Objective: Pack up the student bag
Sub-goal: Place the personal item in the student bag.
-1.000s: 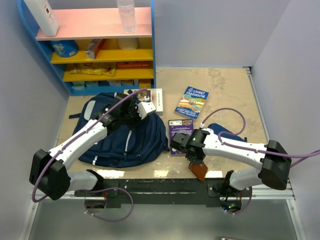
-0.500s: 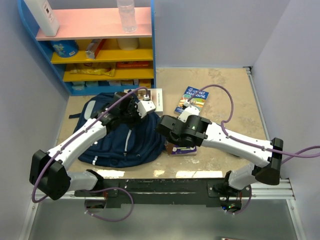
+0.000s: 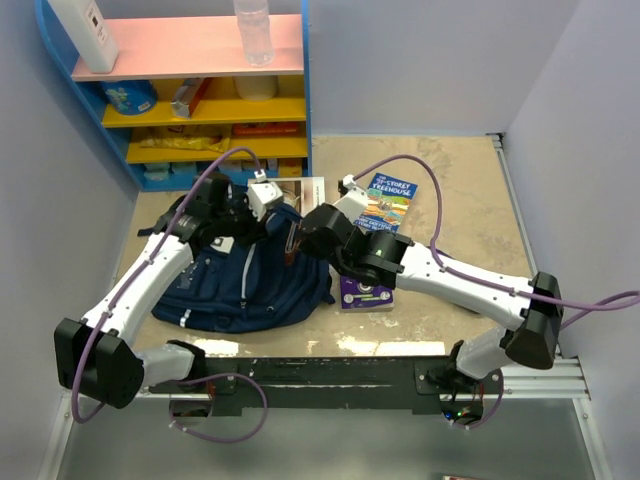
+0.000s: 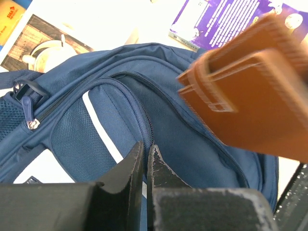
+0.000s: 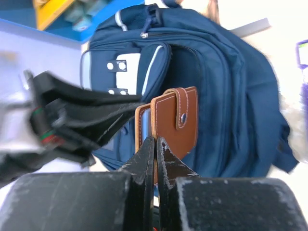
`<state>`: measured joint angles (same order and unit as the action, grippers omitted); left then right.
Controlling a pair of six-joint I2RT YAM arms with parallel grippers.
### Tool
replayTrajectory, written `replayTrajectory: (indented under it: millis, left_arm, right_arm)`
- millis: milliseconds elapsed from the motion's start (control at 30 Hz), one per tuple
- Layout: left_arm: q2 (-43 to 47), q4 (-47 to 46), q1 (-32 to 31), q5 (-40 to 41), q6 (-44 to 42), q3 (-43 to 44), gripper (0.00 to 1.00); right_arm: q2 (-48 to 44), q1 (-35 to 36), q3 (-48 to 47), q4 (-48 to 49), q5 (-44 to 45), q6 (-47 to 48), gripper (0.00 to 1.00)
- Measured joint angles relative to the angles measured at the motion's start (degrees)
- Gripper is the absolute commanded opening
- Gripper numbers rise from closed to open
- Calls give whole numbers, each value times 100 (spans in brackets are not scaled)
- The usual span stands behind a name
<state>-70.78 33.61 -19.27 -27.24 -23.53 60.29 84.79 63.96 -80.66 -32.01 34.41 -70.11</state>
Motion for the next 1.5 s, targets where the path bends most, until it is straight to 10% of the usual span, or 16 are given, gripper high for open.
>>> replayTrajectory:
  millis: [433, 1000, 1067, 1233, 1400, 1500]
  left_arm:
    - [131, 258, 251, -431, -9, 13, 0]
    - [129, 393, 280, -472, -7, 79, 0]
    - [129, 422, 293, -415, -9, 142, 0]
    - [140, 468, 409, -203, -63, 284, 0]
    - [140, 527, 522, 90, -160, 337, 0]
    - [166, 533, 503, -55, -153, 337, 0]
  right_arm:
    - [448, -798, 1600, 3381, -2006, 81, 0]
    - [1657, -774, 850, 2883, -2435, 396, 0]
    - [1923, -774, 627, 2981, -2675, 568, 9]
    - [2474, -791, 109, 2905, -3141, 1023, 68]
    - [2774, -874, -278, 2479, -3346, 1292, 77]
    - [2529, -894, 39, 2614, -3375, 1322, 60]
